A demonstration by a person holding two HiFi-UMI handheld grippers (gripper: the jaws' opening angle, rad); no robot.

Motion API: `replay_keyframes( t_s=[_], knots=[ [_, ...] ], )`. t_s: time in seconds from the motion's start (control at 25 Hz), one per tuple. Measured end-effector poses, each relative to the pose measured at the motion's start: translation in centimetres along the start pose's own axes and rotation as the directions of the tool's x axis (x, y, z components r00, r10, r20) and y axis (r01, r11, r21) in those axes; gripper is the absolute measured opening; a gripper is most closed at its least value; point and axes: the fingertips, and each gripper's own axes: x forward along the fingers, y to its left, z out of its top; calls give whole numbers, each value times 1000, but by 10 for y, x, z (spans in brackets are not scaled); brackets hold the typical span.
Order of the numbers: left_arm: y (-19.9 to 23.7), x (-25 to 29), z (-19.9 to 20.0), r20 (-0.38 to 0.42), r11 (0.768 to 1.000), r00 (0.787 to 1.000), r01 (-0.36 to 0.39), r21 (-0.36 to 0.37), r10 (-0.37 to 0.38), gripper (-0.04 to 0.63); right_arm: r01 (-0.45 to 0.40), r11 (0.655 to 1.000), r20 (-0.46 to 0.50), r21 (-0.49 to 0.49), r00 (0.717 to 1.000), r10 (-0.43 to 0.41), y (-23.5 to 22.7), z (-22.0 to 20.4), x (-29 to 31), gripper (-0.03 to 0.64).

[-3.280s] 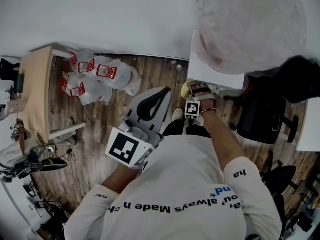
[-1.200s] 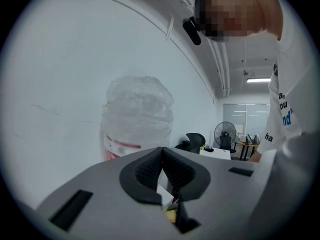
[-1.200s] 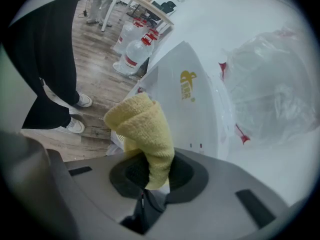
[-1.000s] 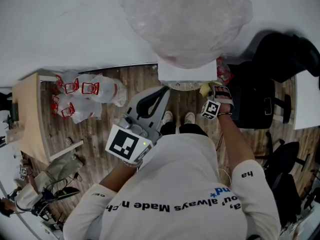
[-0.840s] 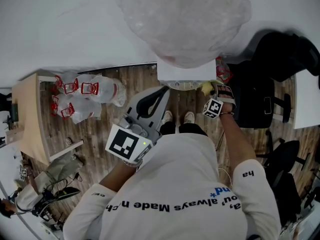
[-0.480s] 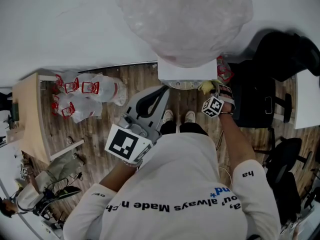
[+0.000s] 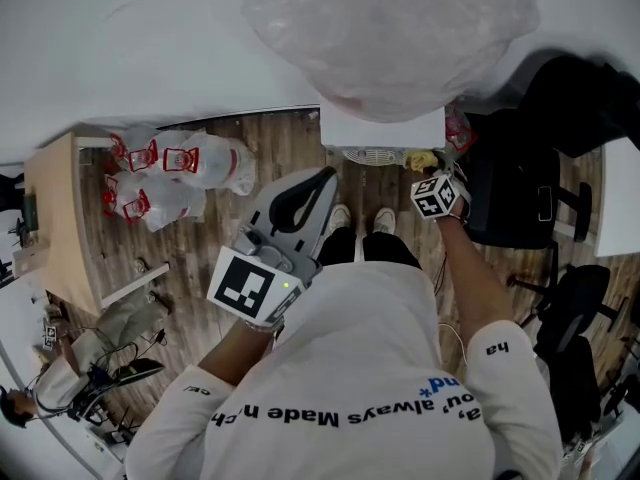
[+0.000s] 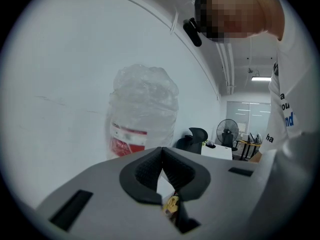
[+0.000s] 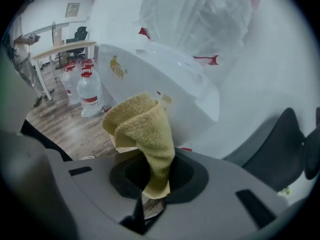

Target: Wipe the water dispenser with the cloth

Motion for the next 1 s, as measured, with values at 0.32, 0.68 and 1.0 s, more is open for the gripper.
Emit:
replay_keyframes(
  t_s=[0.32,0.68,1.0],
  knots=[
    [18,-4,-26,-25,999,999,-37,-7,37,18,-27,998,-29,64,999,29,7,-18,22,58],
    [27,4,-59,-45,999,998,-50,-4,49,18,-58,979,-60,194,996,71,14,-42,52,60],
    [43,5,-84,-47,998,997,-69,-1,69,18,-68,971,-78,229,993,88,24,-57,76,63]
  ],
)
